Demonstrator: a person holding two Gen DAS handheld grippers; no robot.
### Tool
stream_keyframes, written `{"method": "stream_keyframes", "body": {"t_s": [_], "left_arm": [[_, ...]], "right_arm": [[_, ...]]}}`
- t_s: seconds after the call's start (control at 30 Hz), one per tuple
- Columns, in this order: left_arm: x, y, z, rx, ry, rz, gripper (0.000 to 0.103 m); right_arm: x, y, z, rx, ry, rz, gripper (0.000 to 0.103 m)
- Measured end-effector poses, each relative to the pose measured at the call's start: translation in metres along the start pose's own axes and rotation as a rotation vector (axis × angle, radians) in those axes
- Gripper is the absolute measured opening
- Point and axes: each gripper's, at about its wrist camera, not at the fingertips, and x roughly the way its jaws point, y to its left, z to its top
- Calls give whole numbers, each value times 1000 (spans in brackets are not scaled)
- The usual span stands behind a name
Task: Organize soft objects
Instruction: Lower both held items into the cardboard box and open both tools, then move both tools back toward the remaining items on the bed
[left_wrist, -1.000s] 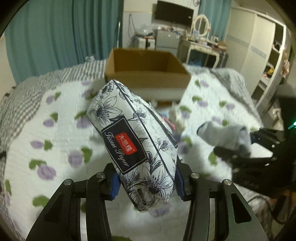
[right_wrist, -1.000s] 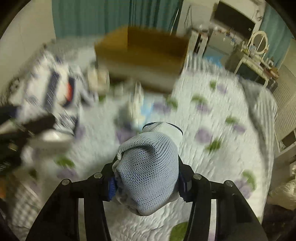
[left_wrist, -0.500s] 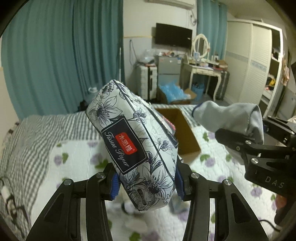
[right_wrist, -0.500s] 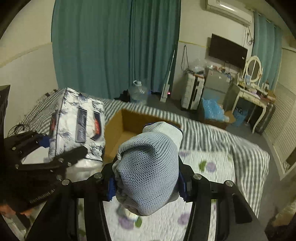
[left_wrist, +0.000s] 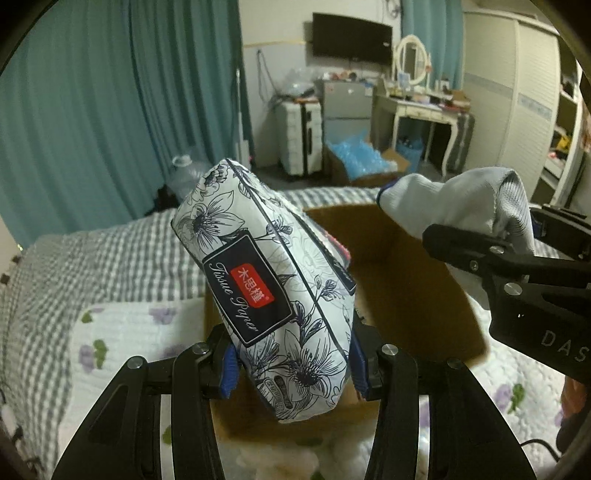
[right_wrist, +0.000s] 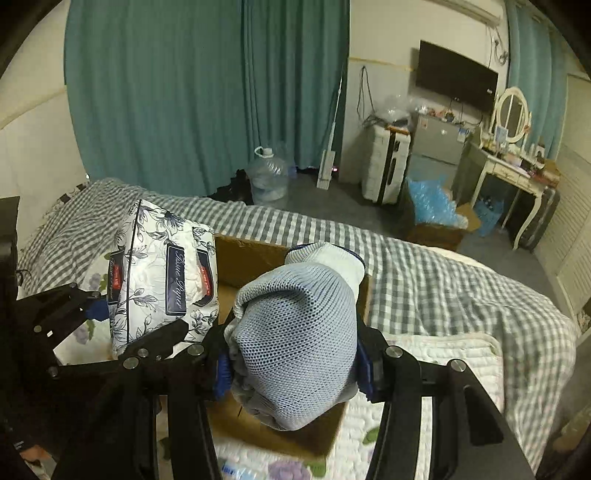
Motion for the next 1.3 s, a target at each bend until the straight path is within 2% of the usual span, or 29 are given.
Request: {"method": "stream_keyframes", "body": {"t_s": [0.07,0.17,0.23,0.3,0.4,0.57,0.67,0.8,0.87,0.9,0.93,1.03,1.1,1.23,1.3], "left_arm": [[14,0,2,9,5,10,47],[31,-1,6,15,3,3,54],[36,-2,7,15,-3,4,65],[39,-4,7,13,-14,25,74],[46,-5,4,14,1,70,75],[37,-8,0,24,1,85,75],[11,-5,5,8,-38,93,82],[-43,0,13,-19,-101,97,83],[-74,3,15,-22,-143,103,91],[-94,3,15,-22,-164,109,100],[-108,4,14,-21,-180,112,103],[-163,7,8,-21,-281,150,103],[-197,10,3,-31,-334,167,103],[-243,12,-10,-45,-371,161,103],[-253,9,-21,-39,-356,173,103]], "right_arm": [[14,-4,1,-1,5,-7,51],[36,-5,1,3,24,24,52],[41,-7,-1,2,12,14,57],[44,-6,-4,10,16,20,79],[39,-7,-6,23,-13,8,82],[14,-4,-1,31,-28,-42,85],[-17,-4,3,31,-42,-62,86],[-74,1,8,26,-94,-95,90],[-109,5,9,22,-118,-107,92],[-132,8,10,12,-130,-117,92],[-148,10,9,3,-144,-127,93],[-198,19,3,-19,-197,-185,98],[-225,24,-4,-23,-207,-179,98],[-261,41,-22,-81,-245,-214,98],[-274,48,-37,-84,-251,-195,98]]}}
